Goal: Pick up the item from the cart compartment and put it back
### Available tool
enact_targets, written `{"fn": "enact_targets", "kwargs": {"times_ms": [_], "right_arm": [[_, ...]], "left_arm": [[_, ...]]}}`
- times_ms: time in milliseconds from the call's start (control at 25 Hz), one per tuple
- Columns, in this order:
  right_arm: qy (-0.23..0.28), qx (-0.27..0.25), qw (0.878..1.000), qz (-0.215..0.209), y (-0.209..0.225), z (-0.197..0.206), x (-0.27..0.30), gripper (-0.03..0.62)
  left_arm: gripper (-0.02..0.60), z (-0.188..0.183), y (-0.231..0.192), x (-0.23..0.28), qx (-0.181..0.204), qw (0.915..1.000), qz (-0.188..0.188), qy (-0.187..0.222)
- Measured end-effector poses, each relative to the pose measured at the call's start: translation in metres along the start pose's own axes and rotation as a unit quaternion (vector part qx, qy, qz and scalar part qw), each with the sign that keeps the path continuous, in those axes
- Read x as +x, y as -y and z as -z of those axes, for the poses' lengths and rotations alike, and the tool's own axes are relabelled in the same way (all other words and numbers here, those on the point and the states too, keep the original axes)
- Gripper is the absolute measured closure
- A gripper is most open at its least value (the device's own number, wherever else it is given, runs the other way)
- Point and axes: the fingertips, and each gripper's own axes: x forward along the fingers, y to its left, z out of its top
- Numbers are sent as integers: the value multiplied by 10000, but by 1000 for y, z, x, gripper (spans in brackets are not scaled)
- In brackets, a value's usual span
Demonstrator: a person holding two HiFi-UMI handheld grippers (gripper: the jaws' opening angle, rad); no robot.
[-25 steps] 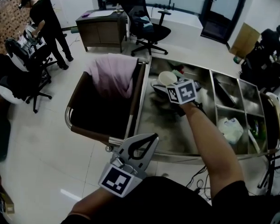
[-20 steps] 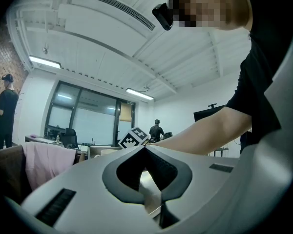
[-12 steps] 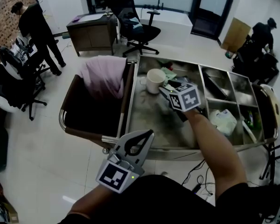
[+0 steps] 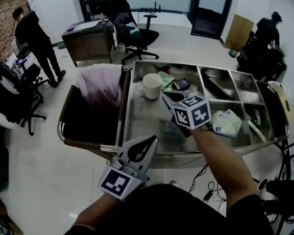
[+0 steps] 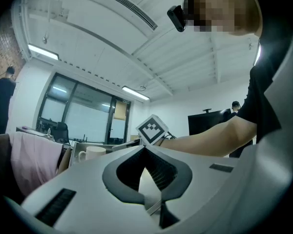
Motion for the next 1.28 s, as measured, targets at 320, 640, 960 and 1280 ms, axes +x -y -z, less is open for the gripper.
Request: {"fn": "enact_targets", "kwargs": {"times_ms": [320, 640, 960, 1280], "right_arm": [[943, 315, 9946, -287, -30, -38, -71, 580], [1698, 584, 9829, -417, -41, -54, -138, 580], [2044, 402, 9780, -144, -45, -37, -194, 580], [2198, 852, 9718, 70, -49, 2, -233, 580]], "left_arm": [[581, 1, 1, 1, 115, 9999, -75, -75], [581, 2, 6, 4, 214, 9997, -55, -132], [581, -2, 13, 9, 338, 9994, 14, -120], [581, 1, 22, 12, 444, 9988, 108, -166]]}}
